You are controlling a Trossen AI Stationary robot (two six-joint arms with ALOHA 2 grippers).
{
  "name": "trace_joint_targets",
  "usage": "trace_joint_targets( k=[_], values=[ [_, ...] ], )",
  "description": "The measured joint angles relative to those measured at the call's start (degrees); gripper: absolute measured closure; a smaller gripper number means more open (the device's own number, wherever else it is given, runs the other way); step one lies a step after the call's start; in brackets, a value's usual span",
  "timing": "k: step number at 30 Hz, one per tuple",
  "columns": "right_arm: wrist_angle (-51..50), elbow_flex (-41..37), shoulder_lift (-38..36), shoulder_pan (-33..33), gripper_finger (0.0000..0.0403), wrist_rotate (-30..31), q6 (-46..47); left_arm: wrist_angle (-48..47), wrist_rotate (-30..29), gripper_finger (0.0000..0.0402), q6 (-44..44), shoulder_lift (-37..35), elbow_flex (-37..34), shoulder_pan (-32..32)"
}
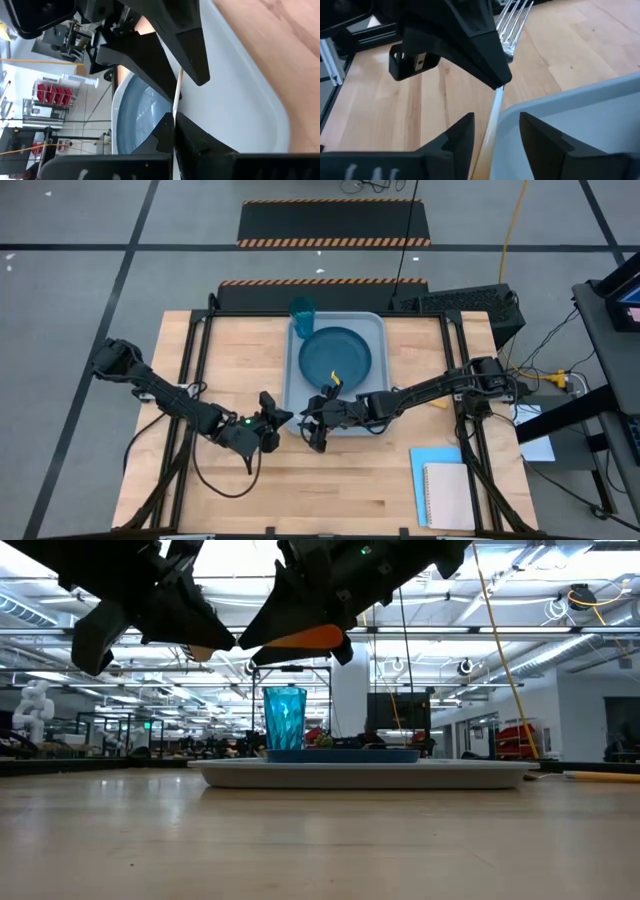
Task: Pick and place plate/cup/fork/spoon on tray
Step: Put the orange fork on the gray serving tray to the left of the blue plate
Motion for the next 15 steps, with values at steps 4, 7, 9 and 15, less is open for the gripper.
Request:
trace_joint_targets(
  k=[4, 7, 9, 15],
  values=[
    [1.0, 0.0, 0.0, 0.0, 0.0298, -0.1, -1.8, 0.0, 0.0, 0.0398, -0.3, 0.0, 0.0, -0.1],
    [1.9, 0.0, 0.0, -0.1, 0.0330, -0.9, -2.6, 0.0, -0.1, 0.0399, -0.2, 0.0, 0.0, -0.2],
    [2.2, 0.0, 0.0, -0.1, 0.0351, -2.2, -2.6, 0.1, 0.0, 0.0398, 0.1, 0.0, 0.0, -0.3],
    [3.6, -1.2, -0.1, -0.2, 0.0384, -3.5, -0.6, 1.0, -0.4, 0.0399, 3.8, 0.0, 0.0, -0.3]
  ],
)
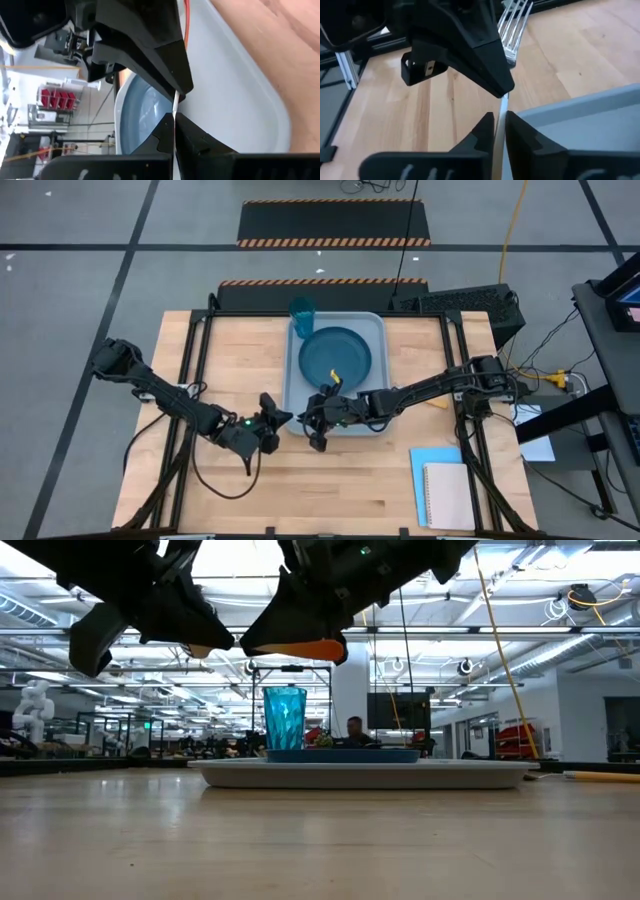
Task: Pick and place plate/cup/fork/spoon on tray
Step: Put the orange fork on the gray serving tray to the left of the blue plate
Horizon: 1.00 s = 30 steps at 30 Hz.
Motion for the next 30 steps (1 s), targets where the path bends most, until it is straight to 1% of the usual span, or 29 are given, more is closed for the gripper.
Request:
trace_joint_targets(
  k=[3, 10, 14, 17, 19, 30],
  values=[
    [0.4, -0.6, -0.1, -0.2, 0.0376, -0.9, 0.8, 1.2, 0.2, 0.0400, 3.4, 0.0, 0.0, 0.0],
    [0.4, -0.9, 0.0, -0.2, 0.0307, -2.1, 0.7, 4.6, -0.3, 0.0400, 9.6, 0.0, 0.0, 0.2],
    [1.1, -0.9, 0.0, -0.2, 0.0291, -1.8, 0.0, 6.6, -0.9, 0.0400, 17.8, 0.0, 0.0, 0.0],
    [1.0, -0.9, 0.0, -0.2, 0.0293, -1.4, -0.5, 7.1, -1.7, 0.0399, 21.9, -0.1, 0.0, 0.1],
    [1.3, -0.9, 0.0, -0.2, 0.0301, -1.3, -0.8, 7.0, -1.7, 0.0398, 22.8, -0.1, 0.0, 0.2],
    [2.1, -0.9, 0.1, -0.9, 0.0364, -1.0, -2.7, 5.1, -2.0, 0.0399, 25.1, -0.1, 0.0, 0.1]
  ],
)
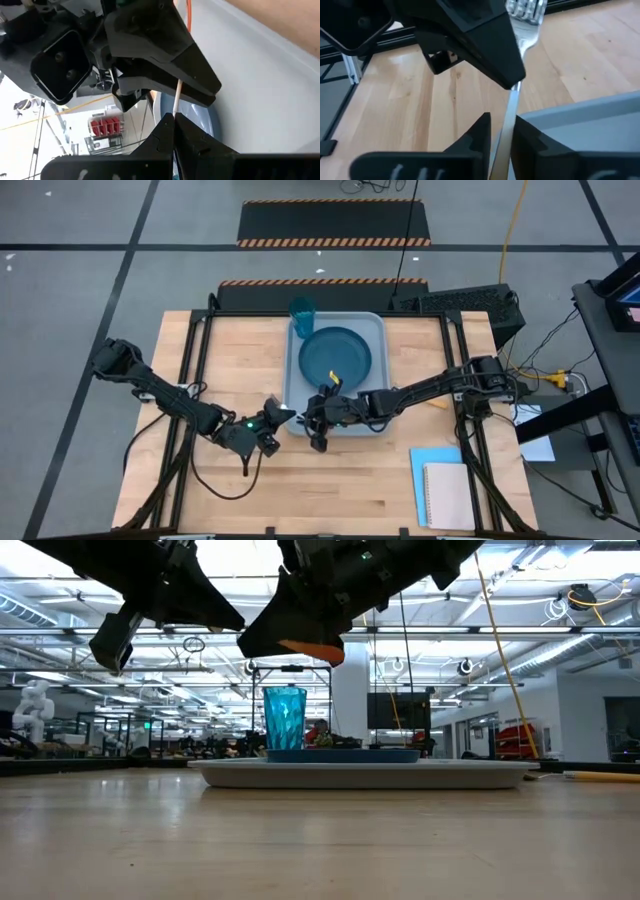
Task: Pick and place plate/cup/fork/spoon on tray
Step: Put the orange fork on the gray serving tray to the left of the blue plate
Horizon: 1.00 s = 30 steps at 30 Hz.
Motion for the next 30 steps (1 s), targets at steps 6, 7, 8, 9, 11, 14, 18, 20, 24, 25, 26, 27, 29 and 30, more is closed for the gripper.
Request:
trace_joint_targets(
  k=[6, 7, 8, 9, 11, 14, 18, 20, 24, 25, 26, 27, 29, 30],
  values=[
    [-1.1, 0.0, 0.0, -0.9, 0.0397, 0.0, -1.5, -0.3, 0.2, 0.0385, -2.0, 0.0, 0.0, 0.0],
    [-1.4, 0.0, 0.0, -1.0, 0.0397, 0.0, -1.7, -0.3, 0.4, 0.0379, -2.8, 0.0, 0.0, 0.0],
    [-1.8, 0.0, 0.0, -1.1, 0.0397, 0.0, -1.7, -0.4, 0.4, 0.0373, -3.6, 0.0, 0.0, 0.0],
    [-2.1, 0.0, 0.0, -1.1, 0.0396, 0.0, -1.8, -0.4, 0.4, 0.0367, -4.5, 0.0, 0.0, 0.0],
    [-2.9, 0.0, 0.0, -1.1, 0.0397, 0.1, -2.4, -0.4, 0.5, 0.0352, -7.4, 0.0, 0.0, -0.1],
    [-4.1, 0.0, 0.0, -1.2, 0.0399, 0.7, -3.2, -0.4, 0.5, 0.0325, -13.5, 0.0, 0.0, 0.0],
    [-6.3, 0.0, 0.0, -1.2, 0.0399, 3.5, -4.4, -0.5, 0.4, 0.0276, -22.4, 0.0, 0.0, 0.0],
    [-8.7, 0.0, -0.4, -1.2, 0.0400, 4.7, -5.7, -0.5, 0.5, 0.0252, -27.3, 0.0, 0.0, 0.0],
    [-15.4, 0.0, -1.6, -1.2, 0.0402, 10.4, -8.0, 0.0, 0.6, 0.0217, -35.5, -0.5, 0.0, -0.7],
    [-16.6, 0.0, -1.7, -1.2, 0.0402, 11.8, -8.7, 0.6, 0.9, 0.0211, -36.1, -1.1, 0.0, -1.0],
    [-17.6, 0.0, -1.8, -1.2, 0.0402, 13.1, -9.4, 1.6, 1.1, 0.0208, -36.5, -2.0, 0.0, -1.3],
    [-19.3, 0.0, -2.0, -1.2, 0.0402, 14.4, -10.3, 1.9, 1.2, 0.0205, -37.0, -2.9, 0.1, -1.5],
    [-21.7, 0.0, -2.0, -1.1, 0.0402, 16.6, -11.7, 1.8, 1.2, 0.0203, -39.0, -5.3, 1.1, -1.8],
    [-21.9, 0.0, -2.0, -1.1, 0.0402, 16.9, -12.0, 1.8, 1.2, 0.0202, -40.1, -6.9, 1.4, -1.9]
  ],
)
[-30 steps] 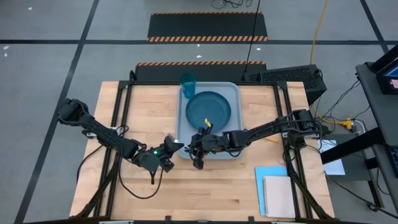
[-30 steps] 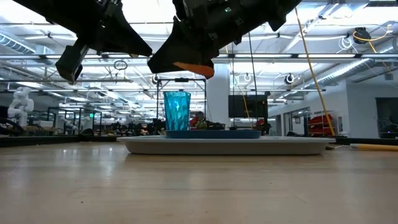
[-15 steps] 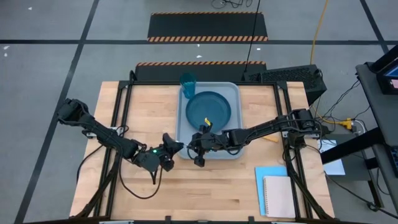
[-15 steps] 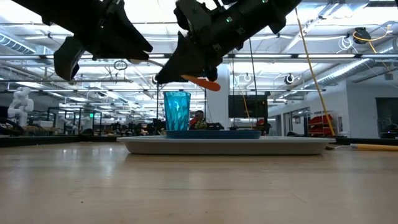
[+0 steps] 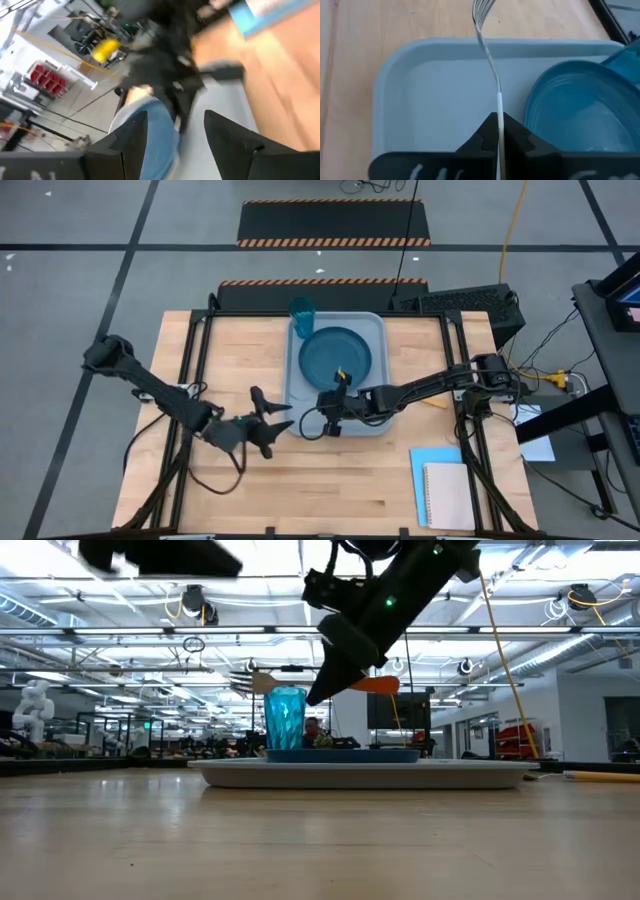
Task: Pick and place plate/cup/fork/spoon on tray
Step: Put the orange fork on the gray serving tray to the left of the blue plate
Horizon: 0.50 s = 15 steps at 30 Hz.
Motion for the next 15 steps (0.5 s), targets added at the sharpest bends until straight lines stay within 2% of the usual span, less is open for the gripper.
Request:
trace_joint_targets(
  k=[4, 8, 11, 15],
  values=[
    [-1.0, 0.0, 0.1, 0.5, 0.0402, 1.4, -0.6, -0.2, -0.3, 0.0202, -5.7, -6.1, 0.8, 0.1],
    [0.2, 0.0, 0.1, 1.7, 0.0402, 3.6, -2.9, -4.9, -0.4, 0.0201, -16.9, -11.2, 0.8, 2.7],
    [1.0, 0.0, 0.1, 3.7, 0.0402, 10.8, -7.7, -10.5, 0.7, 0.0201, -30.3, -14.7, 0.7, 6.0],
    [2.7, 0.0, 0.1, 7.8, 0.0402, 24.9, -17.4, -17.1, 8.9, 0.0201, -39.9, -17.9, 0.7, 10.9]
  ],
)
